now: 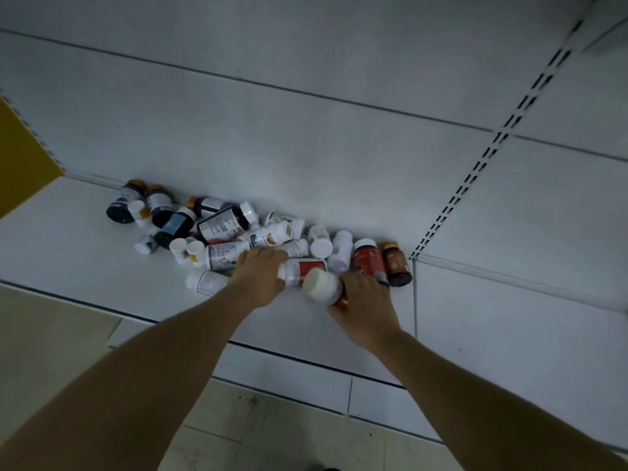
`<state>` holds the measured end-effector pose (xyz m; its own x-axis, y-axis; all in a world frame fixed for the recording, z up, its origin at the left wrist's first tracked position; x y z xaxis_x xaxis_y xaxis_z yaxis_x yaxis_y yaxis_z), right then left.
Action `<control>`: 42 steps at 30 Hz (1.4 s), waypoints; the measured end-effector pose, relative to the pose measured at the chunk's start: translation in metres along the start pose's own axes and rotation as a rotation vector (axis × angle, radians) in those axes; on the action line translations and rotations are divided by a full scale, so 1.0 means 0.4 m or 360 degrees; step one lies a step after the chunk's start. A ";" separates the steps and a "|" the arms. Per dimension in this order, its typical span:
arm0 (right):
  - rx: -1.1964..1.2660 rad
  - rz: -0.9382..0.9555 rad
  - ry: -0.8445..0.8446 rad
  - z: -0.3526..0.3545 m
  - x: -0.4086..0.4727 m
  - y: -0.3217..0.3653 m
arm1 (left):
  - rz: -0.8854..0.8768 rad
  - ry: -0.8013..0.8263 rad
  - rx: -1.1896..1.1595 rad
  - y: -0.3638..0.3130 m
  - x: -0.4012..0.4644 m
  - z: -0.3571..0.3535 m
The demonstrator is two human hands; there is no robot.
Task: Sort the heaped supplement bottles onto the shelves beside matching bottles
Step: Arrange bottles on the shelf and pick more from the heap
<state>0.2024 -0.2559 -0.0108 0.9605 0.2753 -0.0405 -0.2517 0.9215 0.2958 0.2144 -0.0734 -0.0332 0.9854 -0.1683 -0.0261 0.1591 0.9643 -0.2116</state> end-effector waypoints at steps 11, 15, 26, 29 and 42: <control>0.2761 -0.1212 0.0825 0.155 -0.203 0.049 | 0.0834 -0.0785 -0.2898 -0.057 -0.219 0.261; 0.2805 -0.1135 0.0750 0.227 -0.290 0.123 | 0.0780 -0.0678 -0.3596 -0.162 -0.303 0.344; 0.3283 -0.0833 0.0403 0.408 -0.532 0.282 | 0.0229 -0.0129 -0.3373 -0.291 -0.539 0.556; 0.3366 -0.0794 0.0308 0.465 -0.591 0.269 | 0.0197 -0.0002 -0.3379 -0.352 -0.568 0.573; 0.3318 -0.0743 -0.0410 0.688 -0.964 -0.049 | -0.0438 0.0706 -0.3266 -0.889 -0.646 0.613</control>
<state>-0.1301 -0.4555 0.2618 0.9332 -0.0217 -0.3588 0.2352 -0.7180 0.6551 -0.0820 -0.3229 0.2883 0.8283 -0.5549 0.0772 -0.3196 -0.5812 -0.7483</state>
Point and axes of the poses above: each hand's wrist, its own x-axis towards the middle knuckle, its own z-axis out of the back of the hand, y = z × x, the point moved 9 cm from there along x, towards the middle knuckle, and after that the axes turned 11 degrees about -z, right-handed, at the moved point
